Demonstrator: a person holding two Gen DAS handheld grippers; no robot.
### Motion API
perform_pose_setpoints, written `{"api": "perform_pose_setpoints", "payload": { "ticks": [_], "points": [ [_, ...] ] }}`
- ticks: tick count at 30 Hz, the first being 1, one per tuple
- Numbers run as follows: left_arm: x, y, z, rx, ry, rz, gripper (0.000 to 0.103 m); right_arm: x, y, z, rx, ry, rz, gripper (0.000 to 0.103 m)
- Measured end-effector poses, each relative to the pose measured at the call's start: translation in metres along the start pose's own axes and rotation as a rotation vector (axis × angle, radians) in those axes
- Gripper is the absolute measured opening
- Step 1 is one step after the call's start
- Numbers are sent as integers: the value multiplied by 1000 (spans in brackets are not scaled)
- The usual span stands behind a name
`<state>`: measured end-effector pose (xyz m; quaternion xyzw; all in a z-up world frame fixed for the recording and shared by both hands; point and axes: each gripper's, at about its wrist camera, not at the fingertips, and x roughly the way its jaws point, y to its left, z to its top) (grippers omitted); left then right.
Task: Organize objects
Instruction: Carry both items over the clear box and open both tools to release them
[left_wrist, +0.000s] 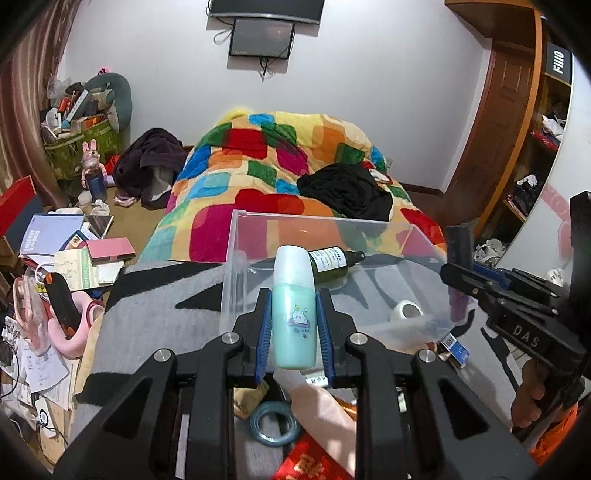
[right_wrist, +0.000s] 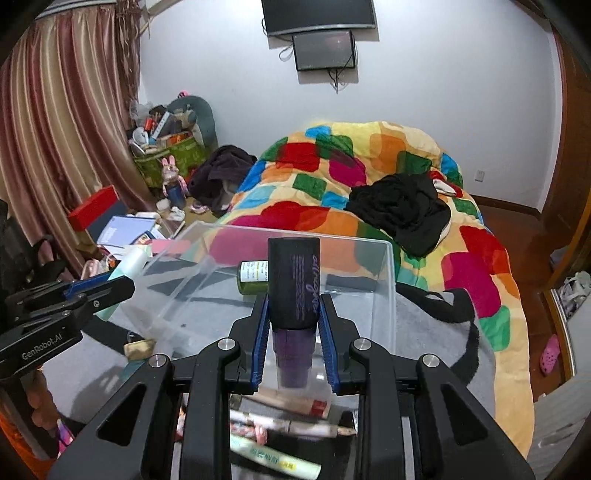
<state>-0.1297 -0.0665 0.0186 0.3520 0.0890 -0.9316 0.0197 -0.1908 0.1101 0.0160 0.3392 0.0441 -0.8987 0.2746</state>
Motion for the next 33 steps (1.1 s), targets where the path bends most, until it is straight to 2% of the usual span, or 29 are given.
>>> {"api": "perform_pose_setpoints", "payload": {
  "ticks": [9,14,27,30,33],
  "points": [
    [40,5,8,-7,92,-1,22,37,13,-1,-25,88,32,23],
    [47,3,5,4,117,-2,21,52,19,-5,-46,139,69,23],
    [26,-14,-4,55,98,-12,21,52,18,-5,-25,184,110,24],
    [17,-16,-7,58,90,-11,21,47,15,-5,-13,183,123,31],
    [9,-18,-11,56,88,-26,22,40,13,-5,-6,166,121,33]
  ]
}}
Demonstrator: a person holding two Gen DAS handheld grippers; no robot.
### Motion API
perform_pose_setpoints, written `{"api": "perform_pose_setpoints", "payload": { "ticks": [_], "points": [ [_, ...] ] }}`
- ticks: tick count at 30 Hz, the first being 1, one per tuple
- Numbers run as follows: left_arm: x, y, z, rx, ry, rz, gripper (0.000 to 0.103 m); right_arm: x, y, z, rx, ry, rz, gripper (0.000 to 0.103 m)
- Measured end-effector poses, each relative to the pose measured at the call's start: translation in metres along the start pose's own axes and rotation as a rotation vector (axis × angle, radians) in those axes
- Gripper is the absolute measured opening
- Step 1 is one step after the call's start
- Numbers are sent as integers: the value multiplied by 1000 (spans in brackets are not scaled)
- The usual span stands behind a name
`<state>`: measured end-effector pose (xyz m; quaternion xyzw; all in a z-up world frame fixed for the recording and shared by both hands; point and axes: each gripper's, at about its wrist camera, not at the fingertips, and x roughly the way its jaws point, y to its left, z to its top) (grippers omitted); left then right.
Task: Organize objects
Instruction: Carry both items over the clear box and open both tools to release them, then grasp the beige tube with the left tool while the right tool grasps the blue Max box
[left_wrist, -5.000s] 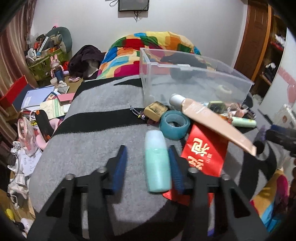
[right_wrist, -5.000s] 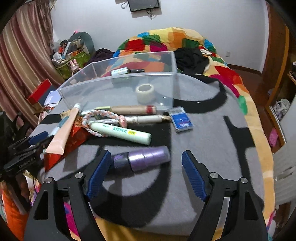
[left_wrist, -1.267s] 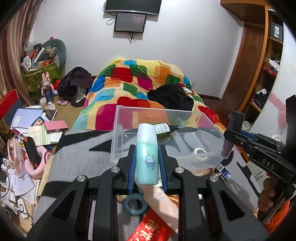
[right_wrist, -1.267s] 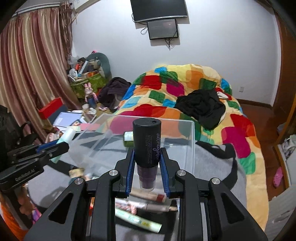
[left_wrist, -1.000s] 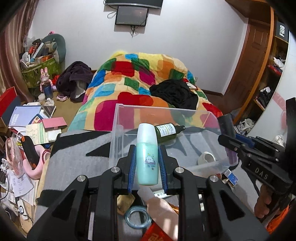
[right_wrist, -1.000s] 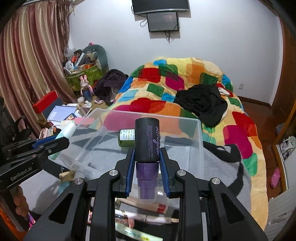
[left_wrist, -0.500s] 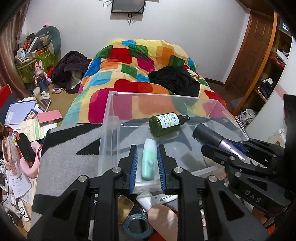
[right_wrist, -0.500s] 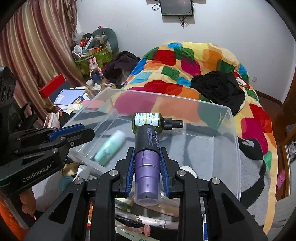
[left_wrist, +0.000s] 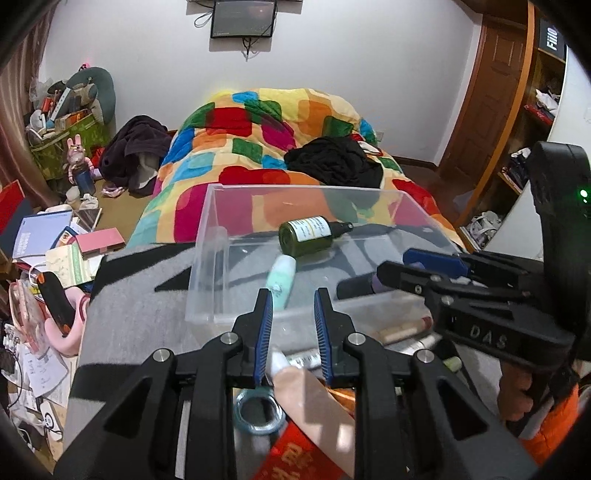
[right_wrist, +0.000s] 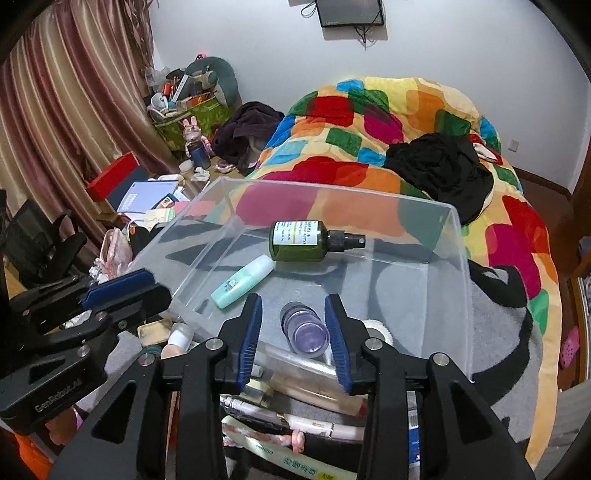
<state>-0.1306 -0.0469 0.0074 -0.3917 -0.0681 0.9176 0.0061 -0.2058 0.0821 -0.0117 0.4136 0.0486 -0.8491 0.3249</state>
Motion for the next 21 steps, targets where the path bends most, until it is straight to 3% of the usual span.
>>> {"api": "perform_pose_setpoints", "payload": {
  "ticks": [8,13,17,21],
  "points": [
    [-12,3,-20,-3,15,5,32,-37,-13,-14,13,-60,-5,33],
    [-8,14,-38,-40,70,-8,36,-64,-28,-33,-9,-105,-79,44],
    [-2,22,-45,-81,96,-7,51,-72,-44,-51,-10,-92,-129,45],
    [3,25,-42,-115,114,-17,53,-68,-59,-69,5,-59,-151,45]
  ]
}}
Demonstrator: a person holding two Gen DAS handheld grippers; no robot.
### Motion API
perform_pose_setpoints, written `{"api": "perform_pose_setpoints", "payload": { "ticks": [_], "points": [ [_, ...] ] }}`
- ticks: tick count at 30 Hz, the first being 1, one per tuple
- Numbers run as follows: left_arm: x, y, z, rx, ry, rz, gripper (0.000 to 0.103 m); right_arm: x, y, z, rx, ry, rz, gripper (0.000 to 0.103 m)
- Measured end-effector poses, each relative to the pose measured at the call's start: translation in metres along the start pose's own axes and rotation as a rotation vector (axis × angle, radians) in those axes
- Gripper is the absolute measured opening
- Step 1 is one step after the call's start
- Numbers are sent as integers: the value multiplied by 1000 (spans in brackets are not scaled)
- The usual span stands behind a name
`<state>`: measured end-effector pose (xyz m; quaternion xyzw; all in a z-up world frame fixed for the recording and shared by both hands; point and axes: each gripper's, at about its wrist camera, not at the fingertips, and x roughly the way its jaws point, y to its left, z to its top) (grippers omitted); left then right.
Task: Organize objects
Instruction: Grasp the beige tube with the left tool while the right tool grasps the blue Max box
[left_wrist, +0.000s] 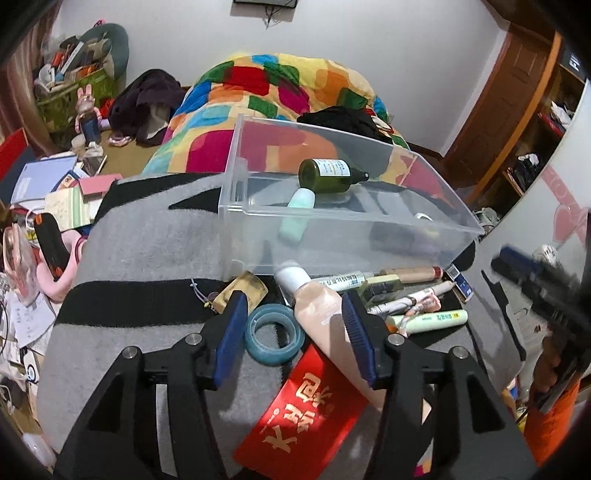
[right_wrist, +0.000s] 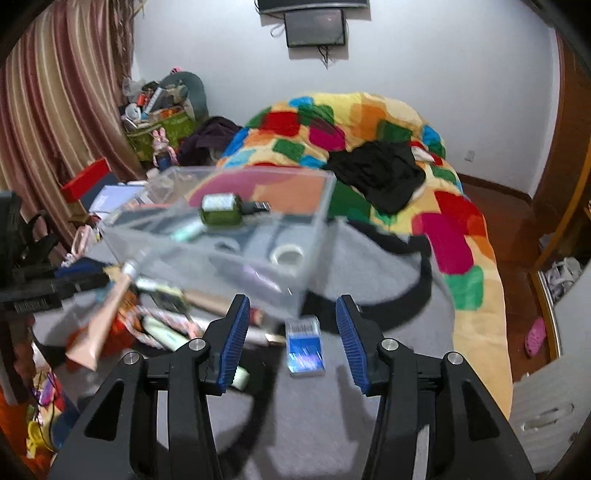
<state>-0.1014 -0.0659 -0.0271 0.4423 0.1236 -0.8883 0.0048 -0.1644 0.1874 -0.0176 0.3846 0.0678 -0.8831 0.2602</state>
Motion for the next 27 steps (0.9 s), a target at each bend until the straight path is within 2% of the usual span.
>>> {"api": "perform_pose_setpoints", "payload": {
  "ticks": [3,8,14,15,16,17,19,27],
  "points": [
    [7,-3,4,-3,10,11,57,13,-8,-14,13,50,-9,45],
    [27,-11,7,9,58,40,58,31,-17,-31,19,133,15,45],
    [33,-17,5,37,51,57,57,45,-12,-33,-9,156,-4,45],
    [32,-20,3,56,46,62,56,46,-11,-32,-12,156,-8,44],
    [31,-21,2,65,40,62,49,47,-10,-32,-13,149,-10,41],
    [30,-23,1,82,36,58,40,47,-9,-32,-17,146,-11,33],
    [27,-25,-1,105,34,52,32,47,-8,-32,-26,138,-25,26],
    [12,-32,-11,145,0,42,23,33,-10,-40,9,104,-34,25]
  ]
}}
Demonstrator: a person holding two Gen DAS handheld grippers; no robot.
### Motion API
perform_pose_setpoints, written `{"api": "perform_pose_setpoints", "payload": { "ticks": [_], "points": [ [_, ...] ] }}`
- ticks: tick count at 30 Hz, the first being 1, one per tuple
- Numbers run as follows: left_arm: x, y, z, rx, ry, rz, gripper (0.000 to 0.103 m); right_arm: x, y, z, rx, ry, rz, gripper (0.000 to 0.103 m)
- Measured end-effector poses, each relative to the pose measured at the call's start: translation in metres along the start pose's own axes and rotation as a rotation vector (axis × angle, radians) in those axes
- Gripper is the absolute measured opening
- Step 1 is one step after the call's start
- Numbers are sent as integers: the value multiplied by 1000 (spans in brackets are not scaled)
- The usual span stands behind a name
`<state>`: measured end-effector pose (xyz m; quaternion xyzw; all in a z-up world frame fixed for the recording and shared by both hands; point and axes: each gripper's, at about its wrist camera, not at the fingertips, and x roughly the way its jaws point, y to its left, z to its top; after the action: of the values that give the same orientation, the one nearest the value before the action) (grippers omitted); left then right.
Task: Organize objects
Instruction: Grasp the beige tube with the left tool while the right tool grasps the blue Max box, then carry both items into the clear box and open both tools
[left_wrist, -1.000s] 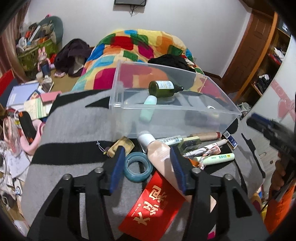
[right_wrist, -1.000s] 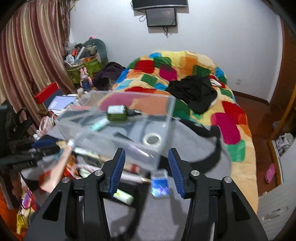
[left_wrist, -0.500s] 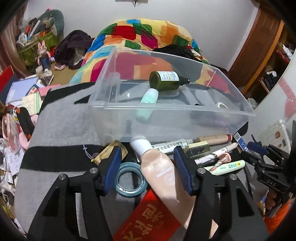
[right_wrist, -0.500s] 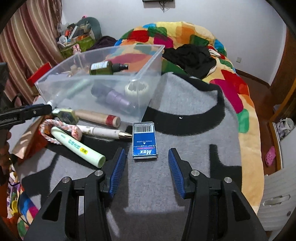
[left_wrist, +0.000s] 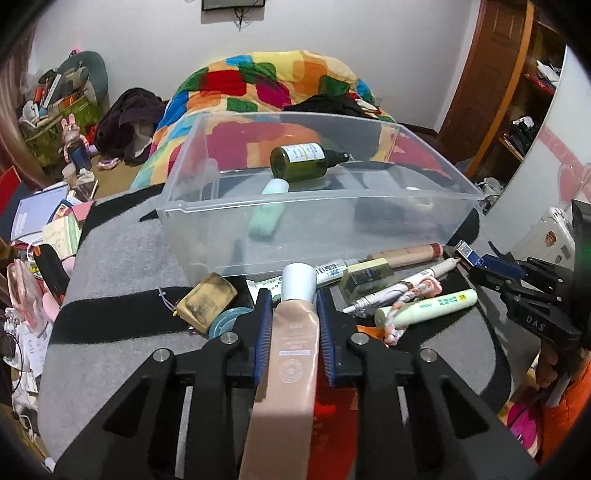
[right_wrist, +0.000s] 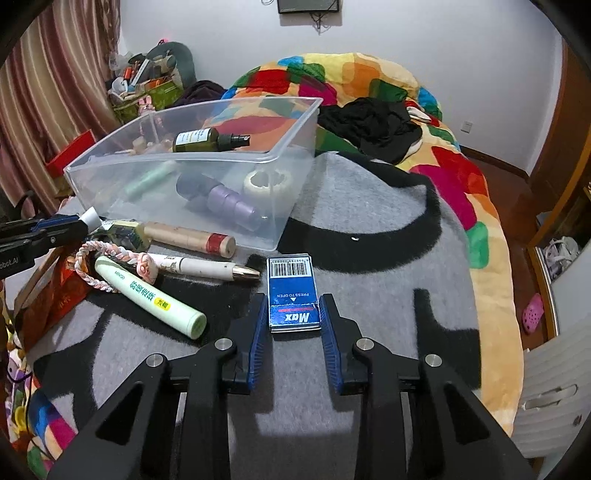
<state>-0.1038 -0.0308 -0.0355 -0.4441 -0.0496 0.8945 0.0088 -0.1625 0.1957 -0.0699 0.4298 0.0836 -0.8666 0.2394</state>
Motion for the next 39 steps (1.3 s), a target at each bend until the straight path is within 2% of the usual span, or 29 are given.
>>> {"api": "perform_pose_setpoints", "payload": {
  "ticks": [8,23,31,39],
  "points": [
    [-32,4,-2,-17,-74,-6,22,-32,-6,4,59,-82,17,25],
    [-106,4,14,-28,-265,-30,20,-77,30,32,23,-228,100,25],
    [-130,4,35,-29,-361,-25,19,-84,45,50,17,-268,127,25],
    [-135,13,63,-72,-438,-22,19,-73,55,70,32,-268,161,25]
  ]
}}
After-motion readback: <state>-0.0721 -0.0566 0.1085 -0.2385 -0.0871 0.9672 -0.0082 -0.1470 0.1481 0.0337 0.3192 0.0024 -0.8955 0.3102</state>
